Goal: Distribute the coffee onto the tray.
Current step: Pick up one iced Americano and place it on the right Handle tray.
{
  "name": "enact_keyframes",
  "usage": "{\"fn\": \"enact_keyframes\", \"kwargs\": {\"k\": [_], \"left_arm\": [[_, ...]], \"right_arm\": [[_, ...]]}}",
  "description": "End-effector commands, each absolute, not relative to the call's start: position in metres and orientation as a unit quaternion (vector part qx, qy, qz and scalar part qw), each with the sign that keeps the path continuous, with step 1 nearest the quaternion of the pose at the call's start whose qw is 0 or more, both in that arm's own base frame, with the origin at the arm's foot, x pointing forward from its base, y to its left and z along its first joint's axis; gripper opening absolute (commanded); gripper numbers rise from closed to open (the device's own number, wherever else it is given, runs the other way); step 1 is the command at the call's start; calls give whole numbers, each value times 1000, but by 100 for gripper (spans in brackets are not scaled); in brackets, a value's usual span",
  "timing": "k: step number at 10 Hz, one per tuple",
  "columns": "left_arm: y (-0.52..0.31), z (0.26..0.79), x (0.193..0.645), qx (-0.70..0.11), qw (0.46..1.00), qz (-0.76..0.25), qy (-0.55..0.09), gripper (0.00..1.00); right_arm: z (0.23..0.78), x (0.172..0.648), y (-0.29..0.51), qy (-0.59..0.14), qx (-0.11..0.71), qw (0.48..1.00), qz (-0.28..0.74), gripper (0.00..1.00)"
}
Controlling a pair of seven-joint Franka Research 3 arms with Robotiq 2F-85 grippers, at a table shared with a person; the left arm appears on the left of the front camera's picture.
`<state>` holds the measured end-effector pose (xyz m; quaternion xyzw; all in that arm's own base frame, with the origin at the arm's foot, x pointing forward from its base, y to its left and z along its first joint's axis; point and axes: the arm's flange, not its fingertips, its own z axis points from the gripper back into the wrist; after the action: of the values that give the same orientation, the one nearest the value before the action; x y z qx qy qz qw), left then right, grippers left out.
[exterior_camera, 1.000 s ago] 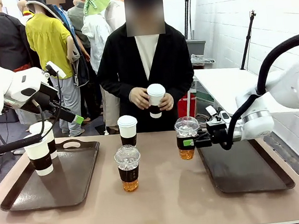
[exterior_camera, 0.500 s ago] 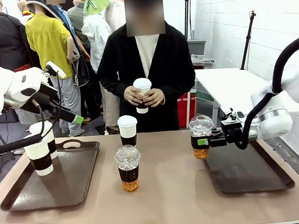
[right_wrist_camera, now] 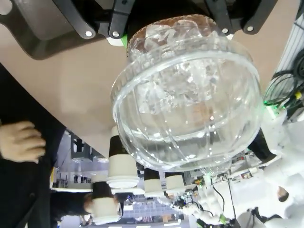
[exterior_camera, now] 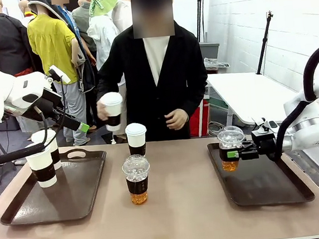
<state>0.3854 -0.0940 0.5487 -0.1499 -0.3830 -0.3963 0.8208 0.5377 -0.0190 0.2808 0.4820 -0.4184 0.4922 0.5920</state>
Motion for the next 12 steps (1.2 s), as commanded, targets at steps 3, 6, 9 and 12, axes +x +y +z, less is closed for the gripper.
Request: {"fn": "enact_keyframes", "kwargs": {"k": [3,6,9,12], "left_arm": [[-92,549,385,-150,822,-398,-379,100],[-92,549,385,-150,822,-398,-379,100],[-92,549,385,-150,822,-398,-379,100],[-92,549,385,-150,822,-398,-379,100]], "right_arm": [[269,561,-38,-424,494,572,499,58],[258,571,-44,-427,493,571,499,58],[247,574,-45,-426,496,573,493,58],[241,574,-44,-415,504,584,483,95]]}}
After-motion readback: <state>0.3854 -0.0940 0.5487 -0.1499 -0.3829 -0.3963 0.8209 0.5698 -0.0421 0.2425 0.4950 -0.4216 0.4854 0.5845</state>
